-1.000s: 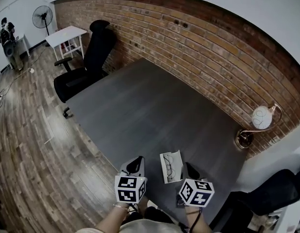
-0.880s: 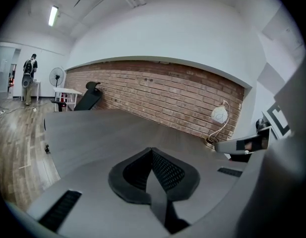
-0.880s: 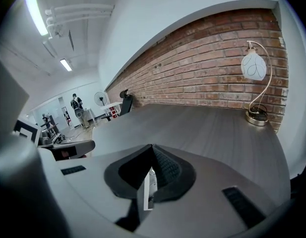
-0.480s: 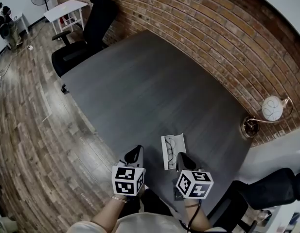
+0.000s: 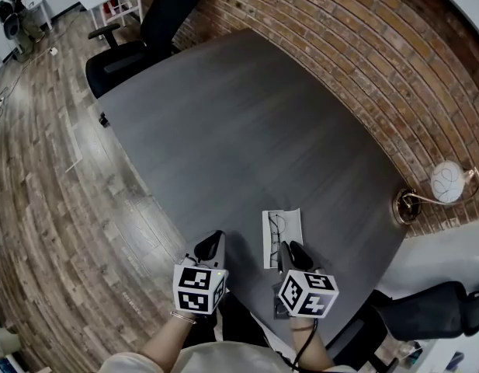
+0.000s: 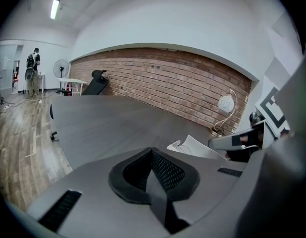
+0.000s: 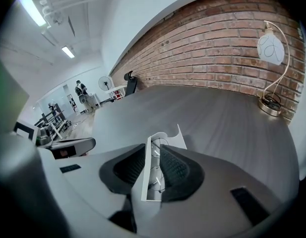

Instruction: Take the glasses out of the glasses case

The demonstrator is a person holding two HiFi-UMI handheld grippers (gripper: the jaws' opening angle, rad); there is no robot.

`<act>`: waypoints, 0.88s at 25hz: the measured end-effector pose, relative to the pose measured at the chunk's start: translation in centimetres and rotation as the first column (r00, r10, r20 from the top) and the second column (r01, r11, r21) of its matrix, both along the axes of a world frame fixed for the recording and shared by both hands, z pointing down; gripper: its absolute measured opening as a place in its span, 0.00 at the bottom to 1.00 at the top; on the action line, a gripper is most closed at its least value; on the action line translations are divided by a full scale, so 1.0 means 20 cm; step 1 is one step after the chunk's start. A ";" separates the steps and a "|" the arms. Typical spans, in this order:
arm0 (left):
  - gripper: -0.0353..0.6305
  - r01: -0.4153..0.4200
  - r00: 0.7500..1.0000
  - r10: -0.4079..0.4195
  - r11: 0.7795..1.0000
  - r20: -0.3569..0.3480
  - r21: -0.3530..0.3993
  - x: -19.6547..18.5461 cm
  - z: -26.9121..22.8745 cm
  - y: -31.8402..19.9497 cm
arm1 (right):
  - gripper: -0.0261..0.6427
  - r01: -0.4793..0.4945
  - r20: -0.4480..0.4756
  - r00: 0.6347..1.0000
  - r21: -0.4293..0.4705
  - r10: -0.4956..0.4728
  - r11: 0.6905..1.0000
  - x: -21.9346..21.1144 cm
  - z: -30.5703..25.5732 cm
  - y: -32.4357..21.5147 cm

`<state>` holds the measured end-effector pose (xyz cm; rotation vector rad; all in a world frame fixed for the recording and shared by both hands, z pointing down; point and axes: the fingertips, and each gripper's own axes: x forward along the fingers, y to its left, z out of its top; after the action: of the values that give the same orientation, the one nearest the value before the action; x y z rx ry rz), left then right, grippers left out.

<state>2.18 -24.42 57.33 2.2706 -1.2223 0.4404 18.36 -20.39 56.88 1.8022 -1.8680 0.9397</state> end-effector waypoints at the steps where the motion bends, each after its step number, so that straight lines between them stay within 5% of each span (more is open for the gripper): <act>1: 0.08 0.001 1.000 -0.001 1.000 0.001 -0.004 0.00 0.01 0.00 | 0.20 0.004 -0.002 1.000 -0.010 -0.004 1.000 0.00 0.01 0.00; 22: 0.08 0.009 0.999 -0.009 1.000 0.032 -0.010 -0.02 0.13 -0.03 | 0.20 0.094 -0.079 0.990 -0.216 -0.113 0.972 0.01 0.21 -0.04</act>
<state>1.68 -24.95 59.86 2.2565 -1.2428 0.4798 18.66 -21.27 61.10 1.5797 -1.7179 0.9622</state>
